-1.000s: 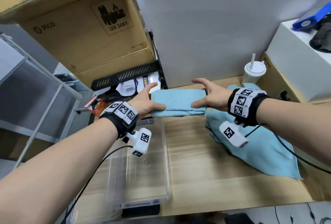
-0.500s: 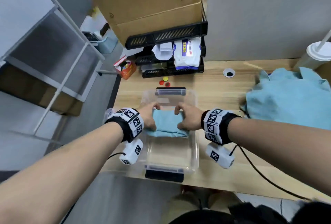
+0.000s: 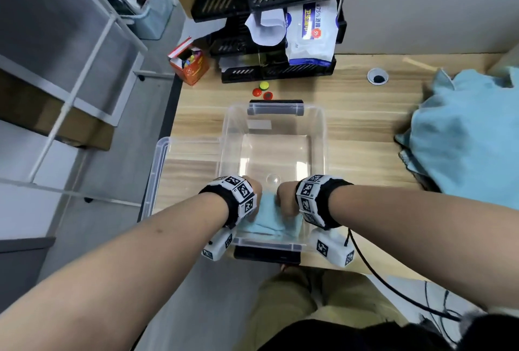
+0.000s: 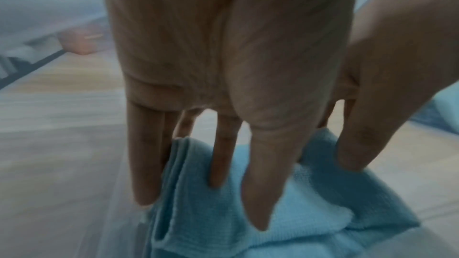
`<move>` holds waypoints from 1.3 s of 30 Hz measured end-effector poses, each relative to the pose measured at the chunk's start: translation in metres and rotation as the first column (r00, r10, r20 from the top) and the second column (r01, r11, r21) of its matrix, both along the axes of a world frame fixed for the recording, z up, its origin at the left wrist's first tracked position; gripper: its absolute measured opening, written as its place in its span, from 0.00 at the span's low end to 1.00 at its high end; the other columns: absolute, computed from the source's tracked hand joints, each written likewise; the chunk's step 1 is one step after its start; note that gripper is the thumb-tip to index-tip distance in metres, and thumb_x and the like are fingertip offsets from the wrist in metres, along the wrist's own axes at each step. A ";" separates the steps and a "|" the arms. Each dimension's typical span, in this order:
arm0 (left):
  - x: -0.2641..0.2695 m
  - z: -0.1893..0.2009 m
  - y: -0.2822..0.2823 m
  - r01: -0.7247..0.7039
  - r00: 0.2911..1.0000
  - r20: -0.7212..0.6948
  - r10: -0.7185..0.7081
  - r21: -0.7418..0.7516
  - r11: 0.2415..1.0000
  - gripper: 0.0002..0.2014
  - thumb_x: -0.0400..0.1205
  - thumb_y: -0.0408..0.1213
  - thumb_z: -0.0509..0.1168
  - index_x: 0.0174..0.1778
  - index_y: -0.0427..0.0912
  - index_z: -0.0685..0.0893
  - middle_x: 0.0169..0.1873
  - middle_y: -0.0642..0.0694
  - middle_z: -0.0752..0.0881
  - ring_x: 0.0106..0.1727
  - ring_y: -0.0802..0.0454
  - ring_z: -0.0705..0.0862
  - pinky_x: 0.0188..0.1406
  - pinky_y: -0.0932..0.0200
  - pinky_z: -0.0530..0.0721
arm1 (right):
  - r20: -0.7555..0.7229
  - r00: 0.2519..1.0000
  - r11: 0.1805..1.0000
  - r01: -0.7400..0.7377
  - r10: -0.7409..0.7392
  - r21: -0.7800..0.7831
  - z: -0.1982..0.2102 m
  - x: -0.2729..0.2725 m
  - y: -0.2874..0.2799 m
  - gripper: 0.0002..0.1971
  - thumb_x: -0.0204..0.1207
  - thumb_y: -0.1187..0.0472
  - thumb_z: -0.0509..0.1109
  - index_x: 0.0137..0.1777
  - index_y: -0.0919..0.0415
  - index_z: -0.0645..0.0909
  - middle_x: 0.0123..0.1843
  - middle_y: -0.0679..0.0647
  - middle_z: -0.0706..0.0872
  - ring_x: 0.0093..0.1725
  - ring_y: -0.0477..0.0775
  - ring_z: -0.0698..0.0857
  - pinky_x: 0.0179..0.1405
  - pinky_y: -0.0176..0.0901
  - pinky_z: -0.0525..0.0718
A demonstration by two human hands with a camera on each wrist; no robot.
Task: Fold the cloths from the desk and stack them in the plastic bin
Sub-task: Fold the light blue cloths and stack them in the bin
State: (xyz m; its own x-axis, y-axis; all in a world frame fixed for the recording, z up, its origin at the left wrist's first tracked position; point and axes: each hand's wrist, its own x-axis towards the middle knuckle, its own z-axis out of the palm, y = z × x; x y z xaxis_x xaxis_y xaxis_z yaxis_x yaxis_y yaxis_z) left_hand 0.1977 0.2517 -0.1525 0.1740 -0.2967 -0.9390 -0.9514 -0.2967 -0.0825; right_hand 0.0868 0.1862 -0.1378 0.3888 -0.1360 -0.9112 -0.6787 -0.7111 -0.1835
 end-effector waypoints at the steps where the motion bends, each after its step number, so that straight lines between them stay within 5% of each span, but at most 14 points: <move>1: 0.000 -0.009 0.003 -0.018 0.999 -0.046 0.017 -0.014 1.000 0.18 0.55 0.51 0.81 0.35 0.48 0.88 0.41 0.46 0.90 0.39 0.43 0.89 0.45 0.45 0.89 | -0.055 0.998 0.999 -0.032 0.031 -0.022 -0.011 0.004 -0.001 0.09 0.66 0.60 0.75 0.47 0.56 0.86 0.41 0.50 0.84 0.48 0.55 0.87 0.49 0.43 0.83; 3: -0.008 0.014 0.005 0.061 0.998 -0.030 -0.060 0.003 0.998 0.12 0.61 0.54 0.81 0.32 0.54 0.88 0.40 0.49 0.90 0.44 0.43 0.90 0.49 0.44 0.88 | -0.047 0.997 0.998 -0.058 0.058 0.000 -0.047 0.002 -0.006 0.03 0.62 0.58 0.71 0.32 0.55 0.81 0.31 0.44 0.83 0.37 0.53 0.85 0.44 0.43 0.86; 5: -0.016 0.036 0.004 0.145 0.989 -0.001 -0.145 -0.041 0.989 0.08 0.75 0.48 0.75 0.49 0.53 0.90 0.48 0.49 0.88 0.55 0.42 0.87 0.56 0.46 0.86 | -0.033 0.999 0.999 -0.032 0.032 0.011 -0.067 0.003 -0.012 0.04 0.62 0.61 0.66 0.30 0.61 0.80 0.27 0.54 0.82 0.30 0.53 0.77 0.43 0.50 0.87; 6: -0.018 0.040 0.006 0.182 0.983 0.028 -0.181 -0.083 0.980 0.12 0.81 0.43 0.69 0.59 0.46 0.88 0.54 0.47 0.87 0.61 0.41 0.85 0.60 0.48 0.84 | -0.002 0.999 0.999 -0.050 0.050 0.017 -0.056 0.003 -0.010 0.06 0.61 0.63 0.64 0.33 0.64 0.81 0.32 0.61 0.85 0.31 0.54 0.78 0.49 0.56 0.89; 8: -0.022 0.038 0.008 0.239 0.970 0.086 -0.228 -0.142 0.961 0.13 0.83 0.37 0.64 0.62 0.38 0.84 0.58 0.40 0.86 0.61 0.39 0.85 0.60 0.49 0.84 | 0.063 0.998 1.000 -0.013 0.013 0.006 -0.029 0.001 -0.005 0.15 0.61 0.64 0.60 0.45 0.67 0.83 0.46 0.66 0.90 0.43 0.59 0.90 0.57 0.62 0.85; 11: -0.021 0.040 0.008 0.282 0.957 0.088 -0.276 -0.070 0.957 0.09 0.77 0.35 0.66 0.51 0.39 0.84 0.42 0.44 0.85 0.48 0.42 0.88 0.52 0.44 0.88 | 0.124 0.986 0.993 0.114 -0.112 -0.007 0.008 -0.006 0.004 0.23 0.71 0.67 0.59 0.69 0.65 0.71 0.60 0.65 0.86 0.57 0.64 0.87 0.60 0.58 0.86; 14: -0.015 0.045 0.007 0.212 0.977 0.057 -0.205 -0.179 0.961 0.16 0.77 0.35 0.66 0.59 0.37 0.73 0.38 0.48 0.82 0.42 0.46 0.87 0.48 0.45 0.89 | 0.166 0.970 0.983 0.182 -0.179 -0.005 0.022 -0.014 0.007 0.25 0.78 0.65 0.59 0.75 0.63 0.60 0.61 0.62 0.84 0.58 0.65 0.84 0.61 0.57 0.83; 20: -0.013 0.045 0.016 0.177 0.984 0.046 -0.171 -0.252 0.951 0.25 0.77 0.37 0.67 0.68 0.43 0.67 0.39 0.49 0.80 0.41 0.45 0.83 0.42 0.48 0.86 | 0.140 0.966 0.975 0.220 -0.219 0.004 0.026 -0.017 0.008 0.20 0.77 0.65 0.59 0.70 0.62 0.64 0.55 0.62 0.84 0.53 0.64 0.85 0.56 0.56 0.86; 23: -0.014 0.047 0.010 0.225 0.974 0.065 -0.216 -0.210 0.951 0.20 0.70 0.35 0.69 0.59 0.42 0.81 0.39 0.49 0.84 0.38 0.46 0.85 0.41 0.53 0.87 | 0.091 0.990 0.993 0.107 -0.112 0.060 0.018 -0.013 0.007 0.21 0.75 0.69 0.58 0.66 0.72 0.78 0.52 0.60 0.87 0.45 0.56 0.81 0.52 0.48 0.83; 26: -0.020 0.049 0.010 0.302 0.952 0.079 -0.296 -0.092 0.949 0.14 0.67 0.35 0.74 0.49 0.44 0.86 0.37 0.47 0.85 0.38 0.43 0.86 0.43 0.45 0.88 | 0.079 0.995 0.997 0.053 -0.057 0.055 0.013 -0.013 0.010 0.18 0.76 0.66 0.58 0.62 0.68 0.84 0.55 0.60 0.87 0.44 0.56 0.78 0.49 0.46 0.81; 28: -0.021 0.050 0.012 0.323 0.945 0.076 -0.318 -0.059 0.945 0.12 0.68 0.35 0.75 0.47 0.44 0.85 0.36 0.48 0.82 0.41 0.41 0.87 0.43 0.42 0.88 | 0.083 0.996 0.998 0.040 -0.044 0.051 0.013 -0.014 0.011 0.18 0.76 0.66 0.58 0.60 0.67 0.84 0.51 0.59 0.85 0.44 0.57 0.79 0.46 0.45 0.79; 31: -0.018 0.048 0.011 0.224 0.975 0.042 -0.220 -0.146 0.964 0.11 0.74 0.36 0.73 0.51 0.43 0.84 0.37 0.52 0.82 0.36 0.51 0.83 0.32 0.58 0.84 | 0.130 0.989 0.997 0.068 -0.073 0.039 0.013 -0.016 0.009 0.14 0.75 0.66 0.58 0.53 0.65 0.83 0.50 0.60 0.86 0.44 0.58 0.81 0.45 0.47 0.81; 35: -0.015 0.047 0.008 0.104 0.994 0.066 -0.091 -0.249 0.963 0.16 0.75 0.31 0.71 0.57 0.39 0.79 0.42 0.46 0.85 0.40 0.46 0.84 0.37 0.53 0.83 | 0.193 0.972 0.991 0.129 -0.132 0.030 0.017 -0.017 0.008 0.04 0.75 0.67 0.58 0.41 0.62 0.74 0.45 0.59 0.83 0.43 0.59 0.81 0.43 0.48 0.81; 39: -0.017 0.043 0.010 0.107 0.992 0.089 -0.087 -0.254 0.961 0.13 0.79 0.29 0.64 0.60 0.37 0.80 0.44 0.45 0.82 0.41 0.44 0.80 0.38 0.56 0.76 | 0.239 0.943 0.973 0.222 -0.232 0.067 0.024 -0.018 0.009 0.06 0.76 0.66 0.59 0.52 0.58 0.70 0.49 0.59 0.84 0.50 0.61 0.84 0.54 0.50 0.85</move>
State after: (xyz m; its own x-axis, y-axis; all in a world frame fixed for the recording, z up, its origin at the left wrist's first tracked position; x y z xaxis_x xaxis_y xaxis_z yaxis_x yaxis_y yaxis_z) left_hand 0.1804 0.2621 -0.1097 0.2008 -0.5462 -0.8132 -0.9704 -0.2244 -0.0889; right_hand 0.0689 0.1949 -0.1143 0.5623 -0.2133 -0.7989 -0.7524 -0.5327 -0.3874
